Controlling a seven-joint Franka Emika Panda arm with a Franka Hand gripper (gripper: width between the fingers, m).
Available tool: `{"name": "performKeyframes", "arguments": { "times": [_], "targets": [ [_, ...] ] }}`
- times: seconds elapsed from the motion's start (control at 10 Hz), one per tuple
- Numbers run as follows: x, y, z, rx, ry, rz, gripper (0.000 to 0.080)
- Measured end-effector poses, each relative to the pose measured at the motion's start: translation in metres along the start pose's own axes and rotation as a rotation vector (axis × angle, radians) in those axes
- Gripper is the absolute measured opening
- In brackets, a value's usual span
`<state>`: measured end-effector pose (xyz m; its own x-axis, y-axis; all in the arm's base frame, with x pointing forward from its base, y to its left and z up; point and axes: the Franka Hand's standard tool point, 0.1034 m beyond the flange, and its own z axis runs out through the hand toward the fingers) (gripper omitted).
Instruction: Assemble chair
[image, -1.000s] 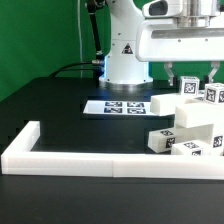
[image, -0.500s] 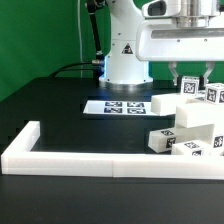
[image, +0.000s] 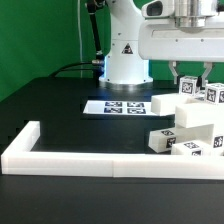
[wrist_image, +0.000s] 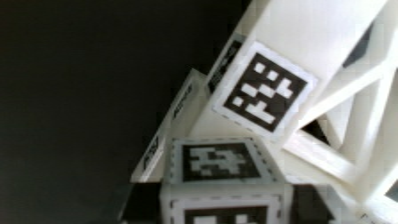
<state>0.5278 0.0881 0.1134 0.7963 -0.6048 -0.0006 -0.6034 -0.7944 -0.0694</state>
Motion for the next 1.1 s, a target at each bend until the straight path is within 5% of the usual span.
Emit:
{"name": "performKeyframes", "arguments": {
  "times": [1.1],
  "targets": [
    [-0.0049,-0.007,-0.0002,0.02,-0.013,0.604,0.0287]
  ]
}}
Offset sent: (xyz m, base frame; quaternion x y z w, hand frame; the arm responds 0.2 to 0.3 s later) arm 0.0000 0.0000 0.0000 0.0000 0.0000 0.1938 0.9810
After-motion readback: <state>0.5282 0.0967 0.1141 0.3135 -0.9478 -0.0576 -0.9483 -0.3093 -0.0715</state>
